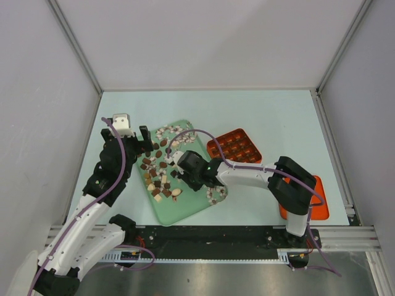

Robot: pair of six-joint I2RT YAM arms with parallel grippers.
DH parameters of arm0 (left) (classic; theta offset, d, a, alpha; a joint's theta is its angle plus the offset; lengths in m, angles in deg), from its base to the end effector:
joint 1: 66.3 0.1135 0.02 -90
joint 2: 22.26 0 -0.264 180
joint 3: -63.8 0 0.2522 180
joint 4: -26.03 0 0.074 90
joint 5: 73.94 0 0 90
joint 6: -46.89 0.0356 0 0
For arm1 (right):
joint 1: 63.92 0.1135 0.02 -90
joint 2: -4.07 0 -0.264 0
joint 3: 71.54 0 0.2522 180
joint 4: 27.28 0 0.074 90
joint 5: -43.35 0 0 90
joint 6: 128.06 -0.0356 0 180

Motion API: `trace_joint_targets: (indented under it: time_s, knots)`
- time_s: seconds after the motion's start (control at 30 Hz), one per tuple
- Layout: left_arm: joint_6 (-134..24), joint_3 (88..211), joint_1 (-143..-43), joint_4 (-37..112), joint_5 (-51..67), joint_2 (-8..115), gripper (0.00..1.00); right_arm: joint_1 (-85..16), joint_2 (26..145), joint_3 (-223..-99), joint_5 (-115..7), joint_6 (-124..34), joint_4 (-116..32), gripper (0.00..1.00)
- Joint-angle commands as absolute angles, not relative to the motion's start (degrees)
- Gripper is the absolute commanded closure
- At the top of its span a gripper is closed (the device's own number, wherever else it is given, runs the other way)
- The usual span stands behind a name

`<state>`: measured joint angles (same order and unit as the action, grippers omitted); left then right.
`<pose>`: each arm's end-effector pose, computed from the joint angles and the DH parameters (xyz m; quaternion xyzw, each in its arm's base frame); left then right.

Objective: Pack the chocolate
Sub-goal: Adjust the fake chocolate on the plate.

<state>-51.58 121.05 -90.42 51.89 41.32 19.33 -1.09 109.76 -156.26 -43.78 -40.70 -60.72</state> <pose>0.1613 -0.0556 0.3380 -0.0370 0.7607 -0.0146 0.6479 0.1800 0.3467 0.1883 -0.4707 0.8274 0.1452 0.2699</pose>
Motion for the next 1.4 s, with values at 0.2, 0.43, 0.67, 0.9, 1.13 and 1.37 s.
trace_joint_targets:
  time_s: [0.2, 0.43, 0.67, 0.9, 1.13, 1.37]
  knots:
    - [-50.23, 120.98, -90.21, 50.34, 40.67, 18.88, 0.0, -1.16, 107.17, -156.4, -38.21, -36.75, -72.33, 0.94]
    - [-50.32, 120.98, -90.21, 50.34, 40.67, 19.05, 0.0, -1.69, 103.04, -155.08, -37.77, -36.92, -72.24, 0.95]
    - [-50.41, 120.98, -90.21, 50.34, 40.41, 19.14, 0.0, 0.07, 100.92, -155.17, -41.9, -37.8, -69.87, 0.95]
    - [-50.5, 120.98, -90.21, 50.34, 40.14, 19.32, 0.0, 1.3, 104.96, -155.17, -43.31, -39.73, -69.34, 0.95]
    - [-50.5, 120.98, -90.12, 50.34, 40.14, 19.23, 0.0, 0.07, 108.13, -155.17, -43.05, -40.26, -68.64, 0.95]
    - [-50.5, 120.98, -90.21, 50.17, 40.23, 19.05, 0.0, -0.81, 108.4, -155.08, -39.62, -40.79, -70.92, 0.95]
